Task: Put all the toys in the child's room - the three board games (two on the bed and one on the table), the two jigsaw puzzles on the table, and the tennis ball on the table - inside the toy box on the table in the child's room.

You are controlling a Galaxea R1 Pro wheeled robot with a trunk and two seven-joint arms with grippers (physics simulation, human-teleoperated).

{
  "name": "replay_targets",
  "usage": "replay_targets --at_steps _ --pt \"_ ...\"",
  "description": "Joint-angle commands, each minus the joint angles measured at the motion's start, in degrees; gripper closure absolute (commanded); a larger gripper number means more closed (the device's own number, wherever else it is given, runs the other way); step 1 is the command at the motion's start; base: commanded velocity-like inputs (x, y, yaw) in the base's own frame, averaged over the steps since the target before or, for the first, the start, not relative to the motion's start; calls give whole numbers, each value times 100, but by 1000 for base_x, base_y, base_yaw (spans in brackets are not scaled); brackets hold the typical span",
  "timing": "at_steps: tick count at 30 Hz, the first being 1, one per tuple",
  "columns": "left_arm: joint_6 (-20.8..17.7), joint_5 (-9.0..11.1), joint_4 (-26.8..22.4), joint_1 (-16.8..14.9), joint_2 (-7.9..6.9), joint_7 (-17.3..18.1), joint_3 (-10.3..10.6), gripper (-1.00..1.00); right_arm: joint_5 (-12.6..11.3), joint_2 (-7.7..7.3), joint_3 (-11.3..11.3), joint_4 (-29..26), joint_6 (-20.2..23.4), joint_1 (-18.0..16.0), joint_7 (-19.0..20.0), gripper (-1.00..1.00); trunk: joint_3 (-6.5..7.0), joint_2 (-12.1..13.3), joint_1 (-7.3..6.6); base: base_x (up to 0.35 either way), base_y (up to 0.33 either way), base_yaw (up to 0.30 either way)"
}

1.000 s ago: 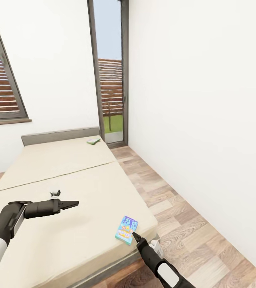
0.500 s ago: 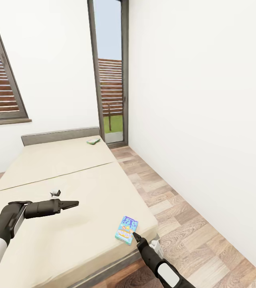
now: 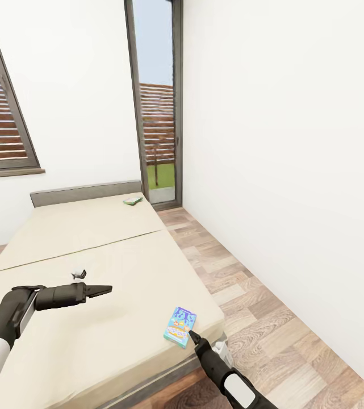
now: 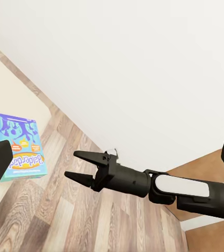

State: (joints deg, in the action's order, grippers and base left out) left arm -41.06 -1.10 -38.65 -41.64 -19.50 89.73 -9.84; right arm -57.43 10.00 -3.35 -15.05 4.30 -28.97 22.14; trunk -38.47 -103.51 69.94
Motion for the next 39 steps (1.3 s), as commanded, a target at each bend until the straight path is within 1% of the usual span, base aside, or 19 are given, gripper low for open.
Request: replay_targets --at_steps 1,19,39 --pt "-61 -13 -2 -2 -1 27 -4 -100 -53 0 -17 2 21 -4 7 -100 -6 -3 -1 0 0 0" --pt "-61 -12 -2 -2 -4 27 -9 -100 -49 0 -17 -6 -38 -4 9 -100 -73 -3 -1 0 0 0" --pt "-61 -13 -2 -2 -2 27 -9 -100 -36 0 -26 -7 -29 -4 1 -100 -93 -3 -1 0 0 5"
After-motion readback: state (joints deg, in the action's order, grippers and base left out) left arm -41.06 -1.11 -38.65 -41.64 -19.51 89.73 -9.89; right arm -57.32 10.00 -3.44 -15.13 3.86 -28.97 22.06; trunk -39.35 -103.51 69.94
